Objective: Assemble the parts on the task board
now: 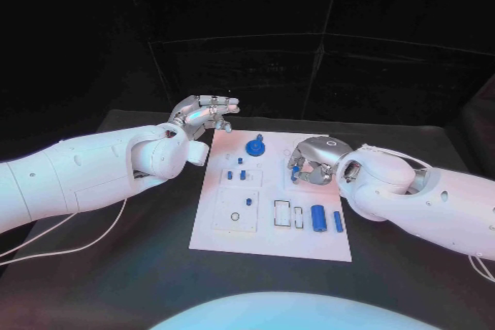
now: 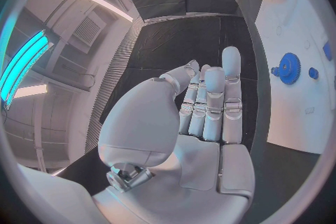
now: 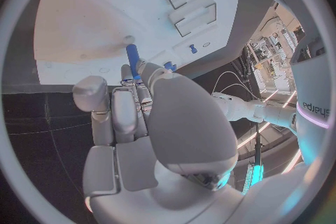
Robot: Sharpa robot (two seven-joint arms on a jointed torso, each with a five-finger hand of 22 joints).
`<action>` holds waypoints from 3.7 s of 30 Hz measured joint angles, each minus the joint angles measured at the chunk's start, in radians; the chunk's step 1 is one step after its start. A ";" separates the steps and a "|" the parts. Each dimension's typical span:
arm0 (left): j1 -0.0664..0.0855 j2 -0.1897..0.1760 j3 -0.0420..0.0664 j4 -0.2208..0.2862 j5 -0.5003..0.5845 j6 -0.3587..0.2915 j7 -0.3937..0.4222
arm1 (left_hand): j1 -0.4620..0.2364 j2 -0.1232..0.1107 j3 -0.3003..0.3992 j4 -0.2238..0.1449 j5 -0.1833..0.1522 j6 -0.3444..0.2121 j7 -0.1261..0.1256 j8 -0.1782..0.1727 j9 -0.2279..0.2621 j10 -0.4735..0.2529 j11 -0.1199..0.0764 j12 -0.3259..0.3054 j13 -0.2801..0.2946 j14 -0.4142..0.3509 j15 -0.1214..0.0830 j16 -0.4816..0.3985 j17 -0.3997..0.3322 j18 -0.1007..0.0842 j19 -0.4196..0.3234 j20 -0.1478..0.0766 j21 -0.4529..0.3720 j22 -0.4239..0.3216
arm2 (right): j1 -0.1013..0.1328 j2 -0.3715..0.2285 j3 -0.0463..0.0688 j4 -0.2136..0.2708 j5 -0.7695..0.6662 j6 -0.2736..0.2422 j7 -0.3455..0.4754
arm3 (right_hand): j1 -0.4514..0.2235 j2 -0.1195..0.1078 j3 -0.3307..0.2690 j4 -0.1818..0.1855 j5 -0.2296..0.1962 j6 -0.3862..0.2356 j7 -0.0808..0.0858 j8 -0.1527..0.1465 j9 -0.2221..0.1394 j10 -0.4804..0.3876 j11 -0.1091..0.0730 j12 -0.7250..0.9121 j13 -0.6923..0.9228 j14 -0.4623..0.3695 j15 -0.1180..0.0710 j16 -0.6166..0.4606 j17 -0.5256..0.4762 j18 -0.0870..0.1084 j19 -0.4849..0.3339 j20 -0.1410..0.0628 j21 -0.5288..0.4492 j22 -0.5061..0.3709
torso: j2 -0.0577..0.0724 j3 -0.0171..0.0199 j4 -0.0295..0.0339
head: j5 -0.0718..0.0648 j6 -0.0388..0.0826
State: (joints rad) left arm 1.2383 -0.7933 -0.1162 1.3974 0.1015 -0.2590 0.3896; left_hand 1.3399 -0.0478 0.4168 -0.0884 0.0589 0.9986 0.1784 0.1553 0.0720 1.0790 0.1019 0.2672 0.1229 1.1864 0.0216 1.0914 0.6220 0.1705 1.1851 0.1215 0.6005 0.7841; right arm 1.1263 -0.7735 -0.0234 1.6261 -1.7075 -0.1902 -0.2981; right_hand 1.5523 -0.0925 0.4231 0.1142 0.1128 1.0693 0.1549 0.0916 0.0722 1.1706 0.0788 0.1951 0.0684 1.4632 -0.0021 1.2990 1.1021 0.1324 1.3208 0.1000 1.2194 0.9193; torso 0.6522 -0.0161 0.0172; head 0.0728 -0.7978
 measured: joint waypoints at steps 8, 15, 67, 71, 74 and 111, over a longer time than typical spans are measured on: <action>0.000 0.000 0.000 -0.003 0.000 0.000 -0.001 | 0.008 0.000 0.000 0.000 0.000 0.000 0.000 0.000 0.000 0.000 0.000 0.000 0.000 -0.004 -0.004 0.000 -0.001 0.000 0.000 0.000 0.000 0.000 | 0.001 -0.051 0.004 0.075 0.022 -0.088 0.023 | -0.015 -0.015 0.037 -0.023 0.006 0.010 -0.001 0.000 -0.001 0.007 0.007 -0.014 0.001 0.004 -0.004 0.004 0.007 0.000 0.004 -0.004 0.004 0.006 | 0.000 0.0015 -0.0001 | 0.002 0.000; 0.000 -0.001 0.000 -0.006 0.000 0.001 -0.002 | 0.008 0.000 0.000 0.000 0.000 0.000 0.000 0.000 0.000 0.000 0.000 0.000 0.000 -0.004 -0.004 0.000 -0.001 0.000 0.000 0.000 0.000 0.000 | 0.001 -0.034 0.006 0.120 0.065 -0.132 0.050 | -0.017 -0.017 0.045 -0.026 0.007 0.010 -0.001 0.000 -0.001 0.007 0.007 -0.016 0.001 0.004 -0.004 0.004 0.010 0.000 0.004 -0.004 0.007 0.009 | 0.000 -0.0002 0.0000 | 0.008 -0.001; 0.000 0.027 -0.001 -0.023 -0.001 0.005 -0.004 | 0.008 0.000 0.000 0.000 0.000 0.000 0.000 0.000 0.000 0.000 0.000 0.000 0.000 -0.007 0.000 0.000 -0.001 -0.001 0.000 0.000 0.000 0.000 | -0.121 0.206 -0.008 -0.003 0.041 -0.036 0.182 | -0.038 -0.022 0.055 -0.035 0.013 0.016 -0.001 -0.007 -0.003 0.023 -0.002 -0.025 0.001 0.004 -0.003 0.011 0.014 0.000 0.004 -0.004 0.009 0.013 | 0.001 -0.0006 -0.0003 | 0.065 -0.040; 0.000 0.027 -0.001 -0.023 -0.001 0.005 -0.005 | 0.008 0.000 0.000 0.000 0.000 0.000 0.000 0.000 0.000 0.000 0.000 0.000 0.000 -0.007 0.000 0.000 -0.001 -0.001 0.000 0.000 0.000 0.000 | -0.122 0.209 -0.008 -0.007 0.037 -0.029 0.180 | -0.038 -0.022 0.055 -0.035 0.013 0.016 -0.001 -0.008 -0.003 0.023 -0.002 -0.025 0.002 0.004 -0.003 0.011 0.014 0.000 0.004 -0.004 0.009 0.013 | 0.001 -0.0009 -0.0002 | 0.065 -0.041; 0.000 0.027 -0.001 -0.023 -0.001 0.005 -0.005 | 0.008 0.000 0.000 0.000 0.000 0.000 0.000 0.000 0.000 0.000 0.000 0.000 0.000 -0.007 0.000 0.000 -0.001 -0.001 0.000 0.000 0.000 0.000 | -0.123 0.211 -0.008 -0.011 0.033 -0.025 0.177 | -0.038 -0.022 0.055 -0.035 0.013 0.016 -0.001 -0.008 -0.003 0.023 -0.002 -0.030 0.002 0.004 -0.003 0.011 0.014 0.000 0.004 -0.004 0.009 0.013 | 0.001 -0.0009 -0.0002 | 0.065 -0.042; 0.000 0.026 -0.001 -0.023 -0.001 0.010 -0.010 | 0.008 0.000 0.003 -0.003 0.000 0.000 0.000 0.000 0.000 -0.004 0.004 0.004 -0.001 -0.007 0.000 0.000 -0.004 -0.001 -0.004 -0.004 0.000 0.000 | -0.128 0.219 -0.034 -0.020 0.016 -0.059 0.151 | -0.150 -0.078 -0.018 -0.037 0.005 -0.204 0.006 -0.029 -0.008 -0.143 0.030 -0.088 -0.002 -0.013 0.023 -0.028 -0.060 0.000 -0.074 0.020 -0.063 -0.110 | 0.000 -0.0006 -0.0005 | 0.069 -0.043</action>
State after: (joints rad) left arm 1.2384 -0.7677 -0.1168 1.3744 0.1001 -0.2487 0.3797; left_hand 1.3476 -0.0475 0.4196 -0.0911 0.0588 0.9986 0.1783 0.1553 0.0721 1.0754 0.1055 0.2711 0.1224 1.1793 0.0217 1.0914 0.6177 0.1694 1.1816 0.1180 0.6005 0.7844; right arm 0.9987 -0.5545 -0.0574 1.6056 -1.6918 -0.2495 -0.1468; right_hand 1.4024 -0.1710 0.4048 0.0774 0.1179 0.8658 0.1610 0.0630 0.0644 1.0275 0.1089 0.1074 0.0662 1.4501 0.0213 1.2707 1.0418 0.1324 1.2467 0.1199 1.1564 0.8091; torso 0.6527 -0.0167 0.0167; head 0.1419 -0.8404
